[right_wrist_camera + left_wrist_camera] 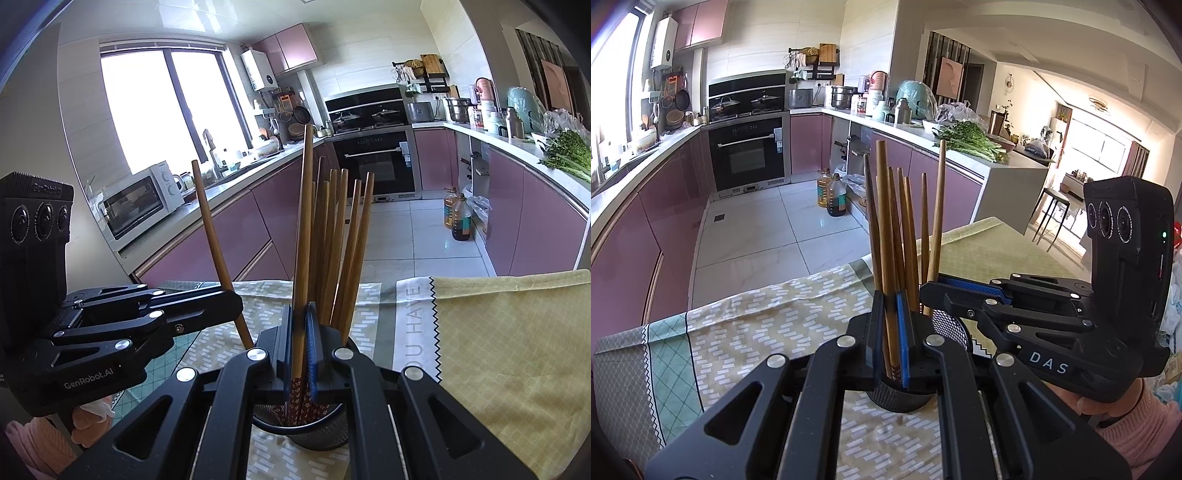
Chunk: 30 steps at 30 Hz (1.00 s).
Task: Organize utensils
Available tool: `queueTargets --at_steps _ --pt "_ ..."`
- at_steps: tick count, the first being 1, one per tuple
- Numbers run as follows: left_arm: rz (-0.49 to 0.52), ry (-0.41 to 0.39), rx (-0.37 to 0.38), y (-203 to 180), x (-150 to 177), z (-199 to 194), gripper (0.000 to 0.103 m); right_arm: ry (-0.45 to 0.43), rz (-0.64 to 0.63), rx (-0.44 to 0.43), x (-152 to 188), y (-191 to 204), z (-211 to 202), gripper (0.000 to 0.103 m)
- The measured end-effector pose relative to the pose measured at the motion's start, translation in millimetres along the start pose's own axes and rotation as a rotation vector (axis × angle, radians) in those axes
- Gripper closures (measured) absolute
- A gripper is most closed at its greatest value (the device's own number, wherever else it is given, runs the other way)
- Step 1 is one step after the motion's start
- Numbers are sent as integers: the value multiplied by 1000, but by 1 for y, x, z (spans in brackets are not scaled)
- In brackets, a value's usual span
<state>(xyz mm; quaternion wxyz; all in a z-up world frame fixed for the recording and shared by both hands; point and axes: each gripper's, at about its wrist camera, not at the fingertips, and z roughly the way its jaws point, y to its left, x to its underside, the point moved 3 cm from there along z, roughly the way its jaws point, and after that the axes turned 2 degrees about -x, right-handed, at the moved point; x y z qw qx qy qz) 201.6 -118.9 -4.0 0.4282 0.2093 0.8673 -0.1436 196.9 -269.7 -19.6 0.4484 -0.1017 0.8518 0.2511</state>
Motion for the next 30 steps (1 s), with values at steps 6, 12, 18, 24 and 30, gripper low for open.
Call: queueTargets --at_steps 6,12,18,24,30 --pt "-17 23 10 4 2 10 95 5 8 1 0 -3 2 96" --pt "-23 42 25 8 6 18 95 12 23 -1 -1 -6 4 95" --pt "-26 46 30 8 11 21 94 16 25 -4 2 -6 5 95" --pt "-47 1 -6 17 22 11 64 3 -12 0 6 4 -4 74" --pt "-93 -125 -158 37 41 -30 24 -52 -65 37 15 16 -22 42"
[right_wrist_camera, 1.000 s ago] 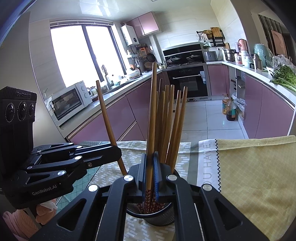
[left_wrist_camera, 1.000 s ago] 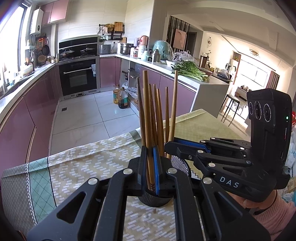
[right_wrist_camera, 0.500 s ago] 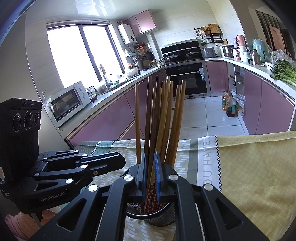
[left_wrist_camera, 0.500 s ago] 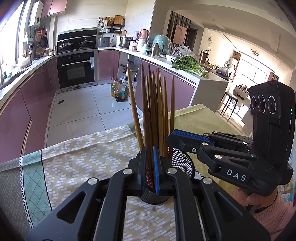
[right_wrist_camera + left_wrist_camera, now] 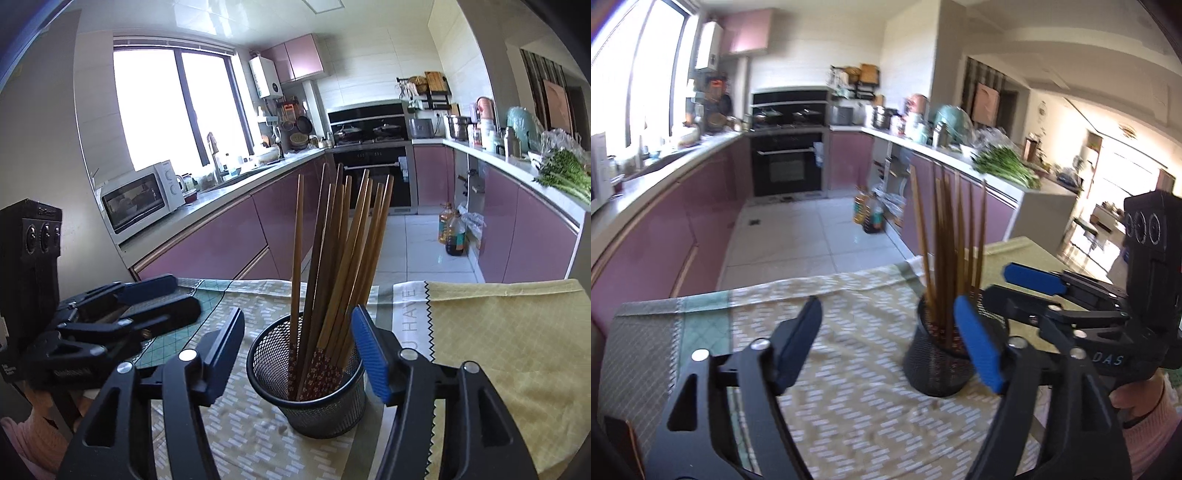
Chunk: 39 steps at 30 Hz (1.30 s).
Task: Organize utensils
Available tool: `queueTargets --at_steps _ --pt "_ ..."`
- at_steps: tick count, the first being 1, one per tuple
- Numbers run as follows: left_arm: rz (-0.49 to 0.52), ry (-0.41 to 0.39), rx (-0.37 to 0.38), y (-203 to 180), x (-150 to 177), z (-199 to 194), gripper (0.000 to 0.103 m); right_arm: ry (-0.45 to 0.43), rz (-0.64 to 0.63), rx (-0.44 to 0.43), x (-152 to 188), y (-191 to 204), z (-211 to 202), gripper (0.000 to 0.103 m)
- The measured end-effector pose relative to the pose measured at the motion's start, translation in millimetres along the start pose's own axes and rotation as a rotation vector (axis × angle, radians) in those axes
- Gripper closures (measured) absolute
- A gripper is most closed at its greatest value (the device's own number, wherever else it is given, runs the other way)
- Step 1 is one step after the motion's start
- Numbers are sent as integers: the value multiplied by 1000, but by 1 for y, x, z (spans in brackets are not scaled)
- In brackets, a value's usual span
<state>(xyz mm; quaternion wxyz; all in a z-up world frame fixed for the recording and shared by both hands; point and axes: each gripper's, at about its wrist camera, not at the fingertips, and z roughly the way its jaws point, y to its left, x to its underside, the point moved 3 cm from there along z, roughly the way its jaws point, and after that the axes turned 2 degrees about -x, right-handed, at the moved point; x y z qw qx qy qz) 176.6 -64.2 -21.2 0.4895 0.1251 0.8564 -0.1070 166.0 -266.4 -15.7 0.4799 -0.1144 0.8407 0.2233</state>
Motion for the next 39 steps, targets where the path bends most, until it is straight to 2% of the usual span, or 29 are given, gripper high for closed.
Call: queueTargets --at_steps 1,2,3,5,6,13,22,32,39 --pt "0 -18 -24 3 2 -7 22 -11 -6 11 1 2 -4 35" --pt "7 -35 -48 6 3 -13 17 -26 -17 20 3 4 -7 26" --pt "16 -53 -73 8 5 -20 9 -40 -27 29 3 6 -10 22" --pt "33 -99 -127 9 8 -33 5 -69 -56 60 7 12 -18 9" --pt "38 -110 -149 9 10 -38 5 -79 -70 69 9 15 -21 7" --pt "25 -195 -220 11 19 -73 5 -156 -150 131 23 39 -45 7" --pt "-9 -288 -267 12 30 -110 5 -221 -168 144 36 61 -65 7" --pt "-5 -344 -286 9 39 -133 5 -237 -158 154 43 70 -69 7" --pt "-10 -340 -276 5 43 -135 5 -250 -155 164 47 71 -73 7"
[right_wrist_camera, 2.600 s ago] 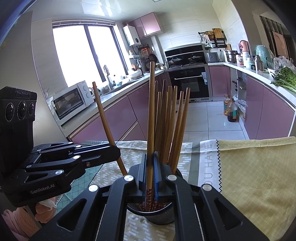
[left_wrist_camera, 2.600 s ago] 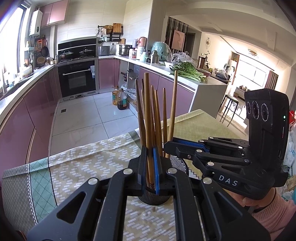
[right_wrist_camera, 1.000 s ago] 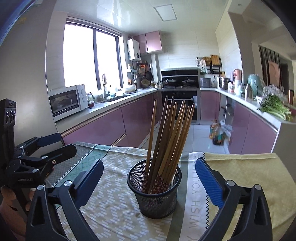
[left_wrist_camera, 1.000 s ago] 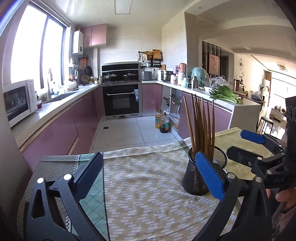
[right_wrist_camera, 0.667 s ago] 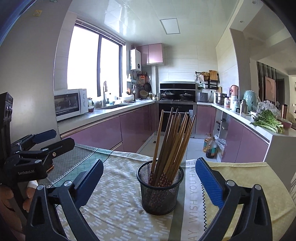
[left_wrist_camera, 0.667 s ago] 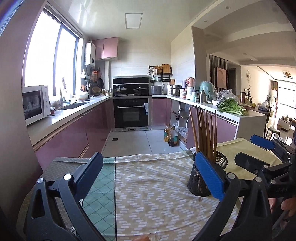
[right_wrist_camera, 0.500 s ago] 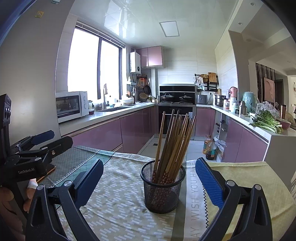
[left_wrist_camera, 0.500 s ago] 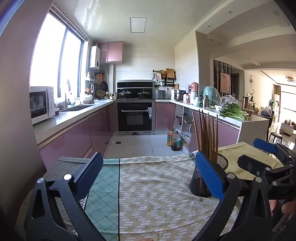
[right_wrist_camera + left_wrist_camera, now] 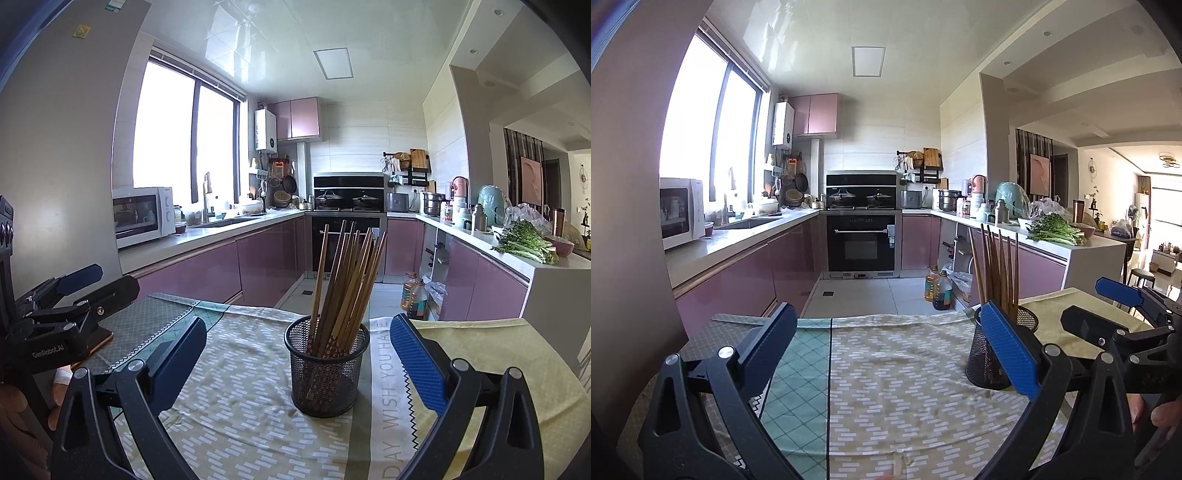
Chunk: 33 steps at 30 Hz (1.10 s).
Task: Organize utensils
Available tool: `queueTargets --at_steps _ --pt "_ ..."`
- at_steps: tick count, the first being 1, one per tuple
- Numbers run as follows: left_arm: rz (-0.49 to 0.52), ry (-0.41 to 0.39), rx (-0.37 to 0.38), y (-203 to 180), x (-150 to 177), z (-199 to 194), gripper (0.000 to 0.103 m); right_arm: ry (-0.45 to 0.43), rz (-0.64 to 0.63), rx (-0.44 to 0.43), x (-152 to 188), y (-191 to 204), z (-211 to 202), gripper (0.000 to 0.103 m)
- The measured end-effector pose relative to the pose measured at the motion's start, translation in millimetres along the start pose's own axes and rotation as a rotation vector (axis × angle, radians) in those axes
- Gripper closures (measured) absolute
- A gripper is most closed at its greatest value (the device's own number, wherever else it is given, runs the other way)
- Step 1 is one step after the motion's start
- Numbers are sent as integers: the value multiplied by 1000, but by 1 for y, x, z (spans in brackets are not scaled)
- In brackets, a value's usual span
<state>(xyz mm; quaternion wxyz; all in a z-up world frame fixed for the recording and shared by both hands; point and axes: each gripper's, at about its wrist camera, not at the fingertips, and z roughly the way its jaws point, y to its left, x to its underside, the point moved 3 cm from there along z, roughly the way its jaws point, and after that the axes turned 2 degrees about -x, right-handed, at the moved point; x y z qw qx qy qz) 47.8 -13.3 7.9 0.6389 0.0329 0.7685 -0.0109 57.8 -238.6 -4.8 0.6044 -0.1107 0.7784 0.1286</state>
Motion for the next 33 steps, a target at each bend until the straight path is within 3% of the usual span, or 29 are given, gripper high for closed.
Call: queueTargets --at_steps 33 --pt "11 -21 -28 -5 0 -9 5 -29 5 15 0 1 -8 7"
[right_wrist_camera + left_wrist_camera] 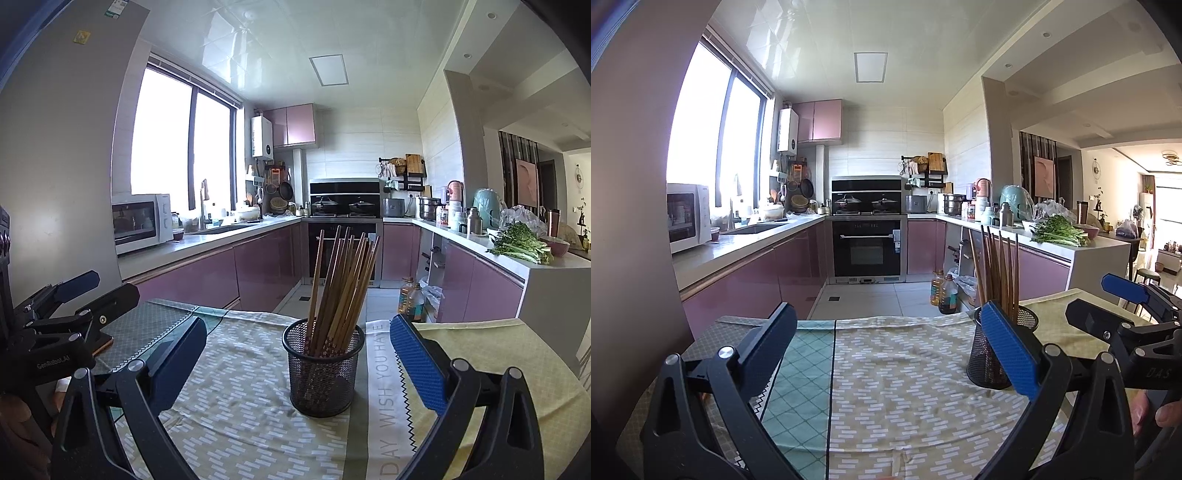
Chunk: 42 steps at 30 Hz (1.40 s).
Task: Organize utensils
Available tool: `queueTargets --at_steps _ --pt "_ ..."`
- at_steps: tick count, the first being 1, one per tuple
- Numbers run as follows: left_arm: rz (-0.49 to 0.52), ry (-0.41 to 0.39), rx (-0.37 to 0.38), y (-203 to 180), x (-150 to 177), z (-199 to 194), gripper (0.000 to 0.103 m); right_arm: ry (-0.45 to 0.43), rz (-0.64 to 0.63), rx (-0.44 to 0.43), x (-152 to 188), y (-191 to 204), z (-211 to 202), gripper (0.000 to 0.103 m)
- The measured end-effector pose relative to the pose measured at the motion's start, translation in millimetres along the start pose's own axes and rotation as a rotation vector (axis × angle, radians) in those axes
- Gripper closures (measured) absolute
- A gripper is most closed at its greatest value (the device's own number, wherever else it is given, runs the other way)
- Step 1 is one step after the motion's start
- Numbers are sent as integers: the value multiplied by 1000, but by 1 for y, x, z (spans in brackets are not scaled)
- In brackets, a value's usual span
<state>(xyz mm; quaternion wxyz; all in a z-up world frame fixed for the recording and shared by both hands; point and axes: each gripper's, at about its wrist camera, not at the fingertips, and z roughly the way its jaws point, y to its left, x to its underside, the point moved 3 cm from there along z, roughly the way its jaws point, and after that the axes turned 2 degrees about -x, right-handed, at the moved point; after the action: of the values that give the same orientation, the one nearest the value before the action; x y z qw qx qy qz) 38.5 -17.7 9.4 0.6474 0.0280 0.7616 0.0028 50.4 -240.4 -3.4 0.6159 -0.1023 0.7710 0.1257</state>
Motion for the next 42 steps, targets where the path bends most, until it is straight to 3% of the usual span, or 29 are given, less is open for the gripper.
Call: queueTargets --at_steps 42 --pt "-3 -2 -12 0 0 -2 5 -8 5 11 -2 0 -1 7"
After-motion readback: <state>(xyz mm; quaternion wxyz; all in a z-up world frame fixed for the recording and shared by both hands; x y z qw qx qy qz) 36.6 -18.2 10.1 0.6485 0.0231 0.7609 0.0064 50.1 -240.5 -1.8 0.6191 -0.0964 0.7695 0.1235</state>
